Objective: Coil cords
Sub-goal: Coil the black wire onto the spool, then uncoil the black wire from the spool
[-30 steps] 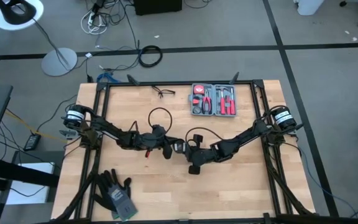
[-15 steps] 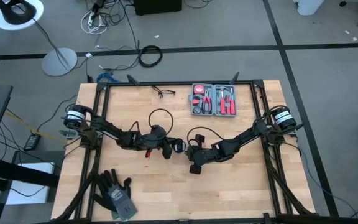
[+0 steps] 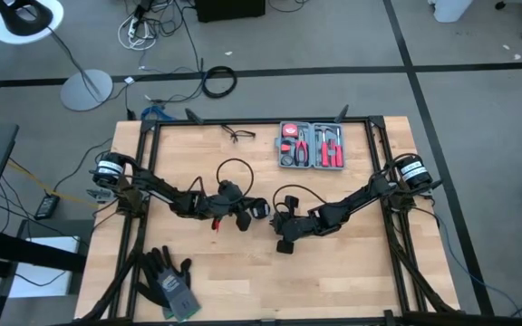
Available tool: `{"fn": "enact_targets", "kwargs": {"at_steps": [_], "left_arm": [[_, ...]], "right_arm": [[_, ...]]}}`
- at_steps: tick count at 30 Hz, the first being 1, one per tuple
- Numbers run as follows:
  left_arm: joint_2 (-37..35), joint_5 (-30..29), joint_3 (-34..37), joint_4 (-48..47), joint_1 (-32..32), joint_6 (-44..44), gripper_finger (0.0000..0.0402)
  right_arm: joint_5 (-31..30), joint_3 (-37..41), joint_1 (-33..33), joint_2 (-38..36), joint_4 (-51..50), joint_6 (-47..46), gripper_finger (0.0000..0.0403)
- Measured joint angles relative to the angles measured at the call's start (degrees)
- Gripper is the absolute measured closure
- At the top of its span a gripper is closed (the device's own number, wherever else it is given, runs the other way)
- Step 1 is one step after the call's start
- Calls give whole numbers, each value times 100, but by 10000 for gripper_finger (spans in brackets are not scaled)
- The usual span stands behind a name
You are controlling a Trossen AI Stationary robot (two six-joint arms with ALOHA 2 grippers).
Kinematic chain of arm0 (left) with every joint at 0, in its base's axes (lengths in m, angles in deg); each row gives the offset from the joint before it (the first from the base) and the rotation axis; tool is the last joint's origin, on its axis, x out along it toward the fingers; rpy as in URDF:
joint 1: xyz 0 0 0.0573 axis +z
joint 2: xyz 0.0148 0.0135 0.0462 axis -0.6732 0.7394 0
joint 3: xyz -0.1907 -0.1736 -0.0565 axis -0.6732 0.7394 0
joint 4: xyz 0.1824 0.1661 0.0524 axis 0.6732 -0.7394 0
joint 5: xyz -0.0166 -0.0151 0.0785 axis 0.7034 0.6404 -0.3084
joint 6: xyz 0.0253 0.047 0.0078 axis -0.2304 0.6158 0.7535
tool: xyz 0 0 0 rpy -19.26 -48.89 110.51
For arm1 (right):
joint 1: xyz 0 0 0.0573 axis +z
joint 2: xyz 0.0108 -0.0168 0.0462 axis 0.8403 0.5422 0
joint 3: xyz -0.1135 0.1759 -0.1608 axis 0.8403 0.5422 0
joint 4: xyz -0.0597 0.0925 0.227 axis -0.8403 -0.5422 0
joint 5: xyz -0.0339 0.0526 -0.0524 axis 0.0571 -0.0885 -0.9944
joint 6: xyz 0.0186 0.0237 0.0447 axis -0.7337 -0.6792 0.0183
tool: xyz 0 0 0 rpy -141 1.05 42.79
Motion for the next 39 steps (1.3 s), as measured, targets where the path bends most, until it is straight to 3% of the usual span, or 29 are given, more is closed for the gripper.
{"fn": "enact_targets", "kwargs": {"at_steps": [9, 18, 25, 33, 39], "left_arm": [[0, -1, 2, -168, 1, 37, 288], [0, -352, 2, -238, 0, 717, 282], [-169, -407, 27, -299, -38, 1088, 282], [-1450, -175, 680, -280, -52, 1668, 282], [-2818, 152, 1355, -627, -52, 1801, 282]], "right_arm": [[0, 2, 0, 0, -4, 4, 380], [4, 3, 25, -32, -266, 18, 380], [-235, 37, 133, -632, -1183, -75, 384], [-1103, 849, 434, -1755, -1370, -605, 399], [-1482, 2009, 661, -2373, -622, -1512, 400]]}}
